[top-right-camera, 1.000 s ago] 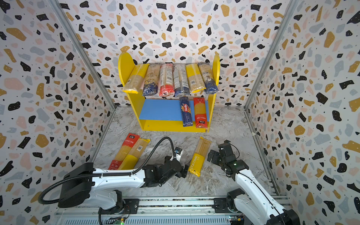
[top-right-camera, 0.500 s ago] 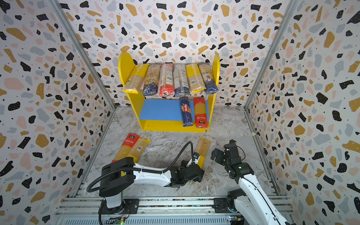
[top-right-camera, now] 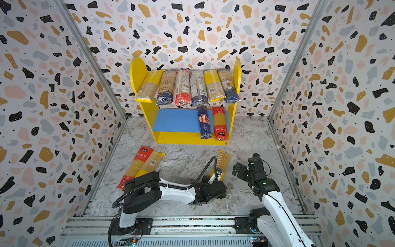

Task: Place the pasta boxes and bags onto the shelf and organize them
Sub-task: 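Set the yellow-ended bag down nearer the left gripper while the left gripper reaches toward it, then close the left gripper on the yellow-ended bag's end and lift it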

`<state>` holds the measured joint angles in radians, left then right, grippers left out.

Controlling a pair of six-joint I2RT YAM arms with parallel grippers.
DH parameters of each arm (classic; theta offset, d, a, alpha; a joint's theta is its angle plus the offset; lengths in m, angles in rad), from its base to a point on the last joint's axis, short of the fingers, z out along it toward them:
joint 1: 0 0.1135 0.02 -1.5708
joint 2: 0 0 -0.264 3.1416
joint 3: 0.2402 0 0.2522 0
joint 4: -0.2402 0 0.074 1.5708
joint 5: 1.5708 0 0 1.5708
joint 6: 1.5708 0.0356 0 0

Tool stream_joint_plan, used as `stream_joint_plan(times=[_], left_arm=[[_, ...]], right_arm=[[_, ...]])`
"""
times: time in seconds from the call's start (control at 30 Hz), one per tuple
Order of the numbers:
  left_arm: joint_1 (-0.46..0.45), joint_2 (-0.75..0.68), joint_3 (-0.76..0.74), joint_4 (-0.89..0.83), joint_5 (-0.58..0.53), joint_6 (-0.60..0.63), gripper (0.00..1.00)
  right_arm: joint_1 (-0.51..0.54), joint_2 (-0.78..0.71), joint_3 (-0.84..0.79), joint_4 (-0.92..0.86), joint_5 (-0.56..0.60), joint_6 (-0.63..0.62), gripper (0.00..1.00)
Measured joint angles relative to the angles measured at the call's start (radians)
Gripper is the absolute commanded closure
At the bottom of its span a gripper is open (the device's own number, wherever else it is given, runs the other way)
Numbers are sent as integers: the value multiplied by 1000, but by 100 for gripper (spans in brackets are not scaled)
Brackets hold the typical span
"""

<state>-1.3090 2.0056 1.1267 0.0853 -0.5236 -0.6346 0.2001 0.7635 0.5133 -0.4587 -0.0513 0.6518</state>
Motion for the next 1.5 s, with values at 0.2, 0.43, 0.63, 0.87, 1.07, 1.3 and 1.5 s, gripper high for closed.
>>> stream_joint_plan(times=[0.2, 0.43, 0.63, 0.87, 1.07, 1.3, 1.5], left_arm=[[17, 13, 0, 13, -4, -6, 42], [23, -7, -38, 96, -6, -15, 73], [28, -26, -73, 137, 18, -17, 95], [30, -89, -138, 118, 36, -16, 100], [30, -174, -227, 93, 38, -14, 100], [30, -307, -343, 34, 36, -19, 100], [29, -462, -463, -34, 27, -47, 100]], right_arm=[[-2, 0, 0, 0, -9, -6, 0], [-4, 0, 0, 0, -10, -8, 0], [-4, 0, 0, -1, -17, -11, 0], [-4, 0, 21, 0, -40, -12, 0], [-5, 2, 35, 1, -58, -14, 0], [-5, 10, 66, 0, -61, -26, 1], [-5, 18, 86, 0, -67, -29, 1]])
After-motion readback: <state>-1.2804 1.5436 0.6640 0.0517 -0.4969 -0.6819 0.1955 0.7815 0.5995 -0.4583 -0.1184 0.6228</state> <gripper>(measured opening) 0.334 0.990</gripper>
